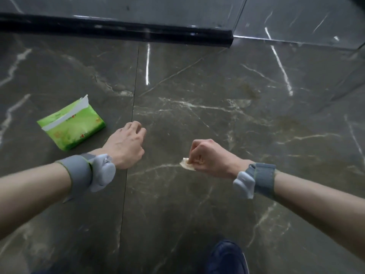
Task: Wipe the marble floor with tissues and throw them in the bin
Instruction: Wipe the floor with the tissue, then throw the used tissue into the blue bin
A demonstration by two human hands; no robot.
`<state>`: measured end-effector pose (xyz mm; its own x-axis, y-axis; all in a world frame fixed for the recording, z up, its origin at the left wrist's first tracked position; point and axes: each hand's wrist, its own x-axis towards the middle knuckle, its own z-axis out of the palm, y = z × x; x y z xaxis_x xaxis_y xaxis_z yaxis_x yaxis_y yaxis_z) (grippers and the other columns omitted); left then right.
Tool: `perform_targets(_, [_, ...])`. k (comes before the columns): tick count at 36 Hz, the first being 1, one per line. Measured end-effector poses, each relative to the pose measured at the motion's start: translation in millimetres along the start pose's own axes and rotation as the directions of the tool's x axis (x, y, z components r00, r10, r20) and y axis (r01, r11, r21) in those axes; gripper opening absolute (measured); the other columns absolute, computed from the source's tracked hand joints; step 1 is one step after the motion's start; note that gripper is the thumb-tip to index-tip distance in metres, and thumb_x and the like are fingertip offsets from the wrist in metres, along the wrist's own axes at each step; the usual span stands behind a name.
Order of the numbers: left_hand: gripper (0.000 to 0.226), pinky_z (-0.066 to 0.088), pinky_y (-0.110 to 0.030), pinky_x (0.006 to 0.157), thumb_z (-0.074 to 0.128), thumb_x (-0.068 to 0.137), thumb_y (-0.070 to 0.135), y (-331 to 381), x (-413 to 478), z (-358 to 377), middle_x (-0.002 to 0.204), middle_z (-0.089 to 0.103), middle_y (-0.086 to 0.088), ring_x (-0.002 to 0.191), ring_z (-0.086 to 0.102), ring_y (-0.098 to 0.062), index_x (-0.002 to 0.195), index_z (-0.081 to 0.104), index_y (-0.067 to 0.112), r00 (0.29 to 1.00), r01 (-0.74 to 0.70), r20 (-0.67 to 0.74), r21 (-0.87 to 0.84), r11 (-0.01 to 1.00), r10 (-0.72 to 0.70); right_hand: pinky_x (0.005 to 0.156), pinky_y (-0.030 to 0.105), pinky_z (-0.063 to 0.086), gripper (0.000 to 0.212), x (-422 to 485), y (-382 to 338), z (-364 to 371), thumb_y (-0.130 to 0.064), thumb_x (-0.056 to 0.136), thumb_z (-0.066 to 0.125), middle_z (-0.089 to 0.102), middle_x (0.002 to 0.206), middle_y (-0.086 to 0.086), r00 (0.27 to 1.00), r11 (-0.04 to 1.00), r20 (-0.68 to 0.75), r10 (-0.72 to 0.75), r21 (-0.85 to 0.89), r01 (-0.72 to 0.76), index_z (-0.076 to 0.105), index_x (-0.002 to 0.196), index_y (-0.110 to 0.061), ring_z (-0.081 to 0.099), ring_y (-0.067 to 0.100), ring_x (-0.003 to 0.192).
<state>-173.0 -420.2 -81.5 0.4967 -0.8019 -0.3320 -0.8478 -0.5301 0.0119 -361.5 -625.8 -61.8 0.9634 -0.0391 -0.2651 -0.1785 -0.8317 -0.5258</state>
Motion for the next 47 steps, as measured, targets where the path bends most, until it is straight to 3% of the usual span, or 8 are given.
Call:
perform_targets(4, [0.039,0.041,-0.034,0.11,0.045,0.099,0.037,-10.0,4.6,-49.4,0.14,0.044,0.0,0.13,0.047,-0.018,0.135,0.048,0.022,0.937,-0.349,0.129,0.343,0.872,0.324,0.068,0.018,0.051,0.004,19.3,-14.1,-49.0,-0.017,0.081,0.083,0.07,0.085,-0.003,0.996,0.998,-0.064,-0.058,-0.008,0.057,0.084,0.085,-0.017,0.065,0.008,0.07])
perform_targets(9, [0.038,0.049,-0.039,0.102,0.051,0.1,0.041,-18.4,-2.4,-127.3,0.128,0.05,0.001,0.121,0.053,-0.02,0.13,0.045,0.018,0.882,-0.464,0.293,0.397,0.792,0.369,0.062,0.006,0.044,0.012,44.5,-50.4,-113.5,-0.011,0.077,0.082,0.069,0.073,-0.01,0.99,0.991,-0.078,-0.115,-0.076,0.109,0.081,0.079,-0.023,0.063,-0.003,0.063])
perform_targets(15, [0.061,0.054,-0.041,0.097,0.068,0.094,0.052,-44.6,-20.2,-201.9,0.121,0.066,0.011,0.112,0.063,-0.016,0.14,0.041,0.021,0.961,-0.121,0.223,-0.192,0.974,0.163,0.064,0.017,0.054,0.011,77.9,-123.4,-179.9,-0.019,0.076,0.086,0.072,0.072,-0.009,0.977,0.972,-0.064,-0.202,-0.135,0.192,0.077,0.082,-0.022,0.069,0.002,0.068])
perform_targets(22, [0.045,0.053,-0.051,0.103,0.079,0.09,0.035,-89.0,-47.0,-220.2,0.108,0.072,-0.011,0.1,0.066,-0.017,0.125,0.064,0.01,0.98,0.007,0.135,-0.762,0.647,0.148,0.074,0.037,0.063,0.02,132.2,-215.0,-201.6,-0.014,0.069,0.083,0.075,0.079,-0.012,0.959,0.914,0.058,-0.278,-0.292,0.283,0.074,0.08,-0.028,0.073,0.008,0.076])
perform_targets(24, [0.032,0.058,-0.034,0.095,0.072,0.098,0.028,-82.7,-39.8,-213.7,0.11,0.075,-0.008,0.098,0.073,-0.016,0.12,0.067,0.004,0.987,0.047,0.131,-0.8,0.598,0.097,0.073,0.039,0.064,0.019,142.3,-216.6,-200.8,-0.013,0.069,0.082,0.073,0.078,-0.01,0.962,0.899,0.068,-0.266,-0.341,0.273,0.072,0.08,-0.026,0.073,0.013,0.077])
perform_targets(35, [0.03,0.054,-0.021,0.064,0.063,0.103,0.03,-176.4,-66.9,-179.0,0.087,0.073,-0.012,0.073,0.071,-0.02,0.1,0.069,0.001,0.966,0.216,0.102,-0.823,0.526,-0.237,0.062,0.029,0.04,0.029,187.8,-249.4,-136.7,-0.02,0.082,0.067,0.052,0.105,-0.013,0.865,0.77,0.016,-0.502,-0.449,0.454,0.06,0.109,-0.029,0.054,0.015,0.085])
perform_targets(41, [0.028,0.045,-0.018,0.05,0.06,0.105,0.033,-218.0,-77.6,-171.5,0.077,0.07,-0.006,0.059,0.065,-0.012,0.09,0.064,0.009,0.917,0.312,0.127,-0.819,0.482,-0.378,0.073,0.041,0.055,0.022,190.2,-233.1,-122.4,-0.03,0.086,0.067,0.05,0.099,-0.016,0.896,0.819,0.025,-0.444,-0.396,0.417,0.054,0.102,-0.037,0.058,0.015,0.082])
perform_targets(47, [0.028,0.047,-0.018,0.056,0.044,0.11,0.014,-277.0,-100.7,-188.5,0.078,0.056,-0.003,0.053,0.059,-0.011,0.094,0.067,0.015,0.776,0.314,0.181,-0.942,0.121,-0.604,0.073,0.034,0.056,0.017,189.8,-237.8,-107.0,-0.03,0.089,0.064,0.052,0.1,-0.019,0.887,0.81,0.165,-0.431,-0.363,0.461,0.057,0.1,-0.041,0.059,0.006,0.083])
